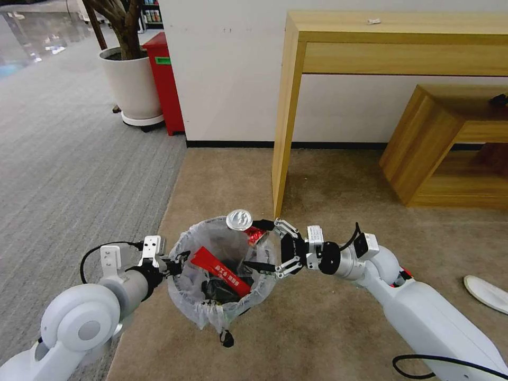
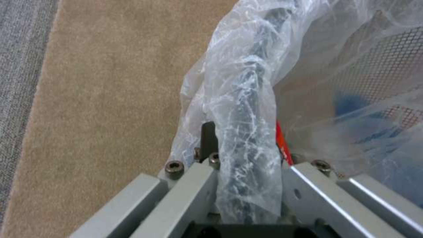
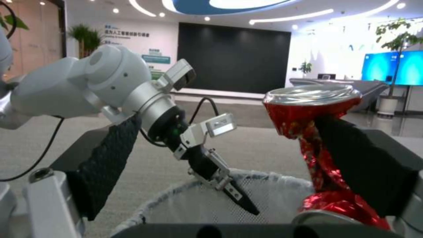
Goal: Pick up the trash bin and place the garbage on the floor into it.
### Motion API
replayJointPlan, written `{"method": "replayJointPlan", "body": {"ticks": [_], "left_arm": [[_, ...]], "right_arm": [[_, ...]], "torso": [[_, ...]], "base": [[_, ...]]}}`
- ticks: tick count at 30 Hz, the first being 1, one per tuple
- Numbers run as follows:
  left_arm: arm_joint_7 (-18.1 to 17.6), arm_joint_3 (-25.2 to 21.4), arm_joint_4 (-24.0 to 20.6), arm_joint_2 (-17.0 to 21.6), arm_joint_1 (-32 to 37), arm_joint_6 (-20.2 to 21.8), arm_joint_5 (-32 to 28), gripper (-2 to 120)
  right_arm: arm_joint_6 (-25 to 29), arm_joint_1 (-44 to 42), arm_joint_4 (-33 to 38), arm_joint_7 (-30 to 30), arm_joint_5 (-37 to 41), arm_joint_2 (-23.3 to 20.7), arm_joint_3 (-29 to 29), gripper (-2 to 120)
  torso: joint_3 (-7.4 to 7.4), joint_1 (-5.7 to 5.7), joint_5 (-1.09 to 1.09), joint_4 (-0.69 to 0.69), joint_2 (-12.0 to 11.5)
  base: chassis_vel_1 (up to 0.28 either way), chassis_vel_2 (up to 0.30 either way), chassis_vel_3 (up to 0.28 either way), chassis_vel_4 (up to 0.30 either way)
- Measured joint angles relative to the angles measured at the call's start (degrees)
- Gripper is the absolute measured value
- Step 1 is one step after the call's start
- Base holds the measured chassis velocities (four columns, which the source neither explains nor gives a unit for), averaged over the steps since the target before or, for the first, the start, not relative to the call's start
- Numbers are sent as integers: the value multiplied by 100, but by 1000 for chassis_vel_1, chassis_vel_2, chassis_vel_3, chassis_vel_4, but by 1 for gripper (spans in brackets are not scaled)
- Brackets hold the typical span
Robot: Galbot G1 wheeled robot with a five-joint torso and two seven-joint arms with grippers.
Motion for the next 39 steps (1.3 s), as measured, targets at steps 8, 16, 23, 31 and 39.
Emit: {"method": "replayJointPlan", "body": {"ticks": [8,16,23,31,39], "left_arm": [[1,-7,-13,-3,21,0,28,0],[30,-16,-27,-30,27,0,37,0],[44,-16,-33,-48,14,0,37,0],[59,30,-35,-105,-19,0,37,0],[65,-31,-47,-91,43,0,47,0]], "right_arm": [[-19,-15,-20,-47,-32,-7,19,100],[-60,42,-169,-99,-193,25,-132,100],[-60,91,-213,-130,-234,58,-268,100],[-59,161,-305,-135,-306,100,-487,100],[-38,198,-374,-130,-318,138,-485,100]], "torso": [[0,0,0,0,0],[0,0,0,0,0],[0,0,0,0,0],[0,0,0,0,0],[0,0,0,0,0]], "base": [[0,0,0,0],[0,0,0,0],[0,0,0,0],[0,0,0,0],[0,0,0,0]]}}
